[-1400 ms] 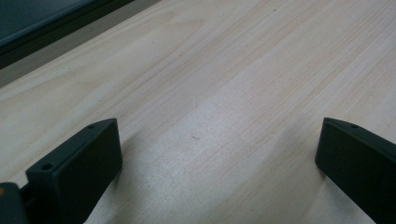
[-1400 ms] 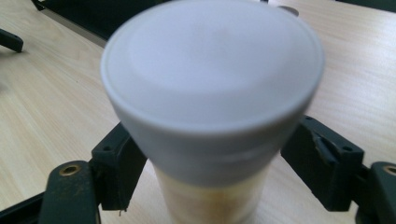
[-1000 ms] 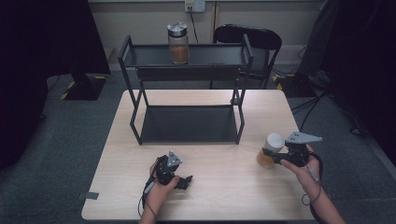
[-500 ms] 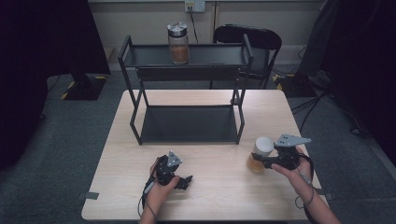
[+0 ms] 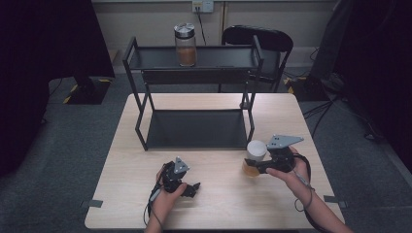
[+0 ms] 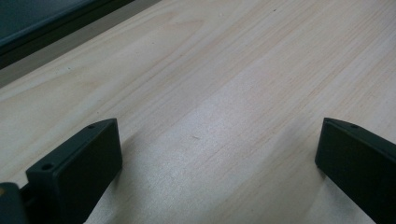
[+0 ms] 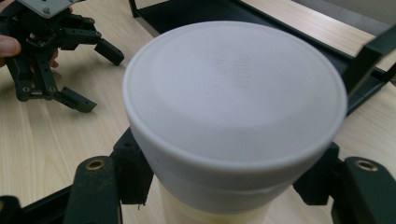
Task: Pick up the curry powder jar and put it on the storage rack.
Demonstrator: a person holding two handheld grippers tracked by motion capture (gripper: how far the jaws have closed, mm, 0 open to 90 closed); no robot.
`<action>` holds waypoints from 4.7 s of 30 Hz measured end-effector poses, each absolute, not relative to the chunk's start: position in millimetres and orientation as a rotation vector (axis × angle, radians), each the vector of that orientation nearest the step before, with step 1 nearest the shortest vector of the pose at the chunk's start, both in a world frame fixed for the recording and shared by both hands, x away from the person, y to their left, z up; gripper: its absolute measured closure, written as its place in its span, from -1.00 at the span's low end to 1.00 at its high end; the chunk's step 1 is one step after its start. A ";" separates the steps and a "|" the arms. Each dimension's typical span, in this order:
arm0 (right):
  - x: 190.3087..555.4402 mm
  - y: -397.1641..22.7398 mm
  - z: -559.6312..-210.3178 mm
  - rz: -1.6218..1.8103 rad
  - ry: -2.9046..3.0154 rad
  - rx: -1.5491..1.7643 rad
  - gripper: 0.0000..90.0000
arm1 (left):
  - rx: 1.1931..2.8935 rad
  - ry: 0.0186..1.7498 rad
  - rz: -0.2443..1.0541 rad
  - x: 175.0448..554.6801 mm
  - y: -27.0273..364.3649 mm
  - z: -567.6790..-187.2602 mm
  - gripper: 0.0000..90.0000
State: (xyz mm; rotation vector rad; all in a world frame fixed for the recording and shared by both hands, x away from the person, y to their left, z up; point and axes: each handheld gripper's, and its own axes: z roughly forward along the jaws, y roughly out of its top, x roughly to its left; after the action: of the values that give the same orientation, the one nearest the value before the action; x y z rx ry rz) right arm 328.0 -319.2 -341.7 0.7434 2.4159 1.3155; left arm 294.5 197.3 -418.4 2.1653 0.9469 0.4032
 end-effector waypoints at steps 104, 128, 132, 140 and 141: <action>429.0 -230.4 -107.2 1.393 2.327 0.753 -0.22 | 2.166 0.947 0.404 294.5 197.3 -418.3 -1.00; 432.8 -213.3 -56.7 1.376 2.274 0.757 -0.22 | 2.165 0.947 0.405 294.4 197.3 -418.5 -1.00; 438.7 -208.5 -54.3 1.377 2.261 0.774 -0.22 | 2.166 0.947 0.404 294.3 197.3 -418.4 -1.00; 453.0 -196.6 -55.7 1.356 2.213 0.814 -0.22 | 2.166 0.947 0.405 294.3 197.3 -418.3 -1.00; 454.4 -195.1 -56.2 1.350 2.207 0.816 -0.22 | 2.166 0.947 0.405 294.2 197.2 -418.3 -1.00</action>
State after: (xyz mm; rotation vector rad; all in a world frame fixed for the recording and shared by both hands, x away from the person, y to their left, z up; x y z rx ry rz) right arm 454.4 -195.1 -56.2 0.8157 2.2072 1.3503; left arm 294.2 197.2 -418.3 2.1658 0.9474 0.4052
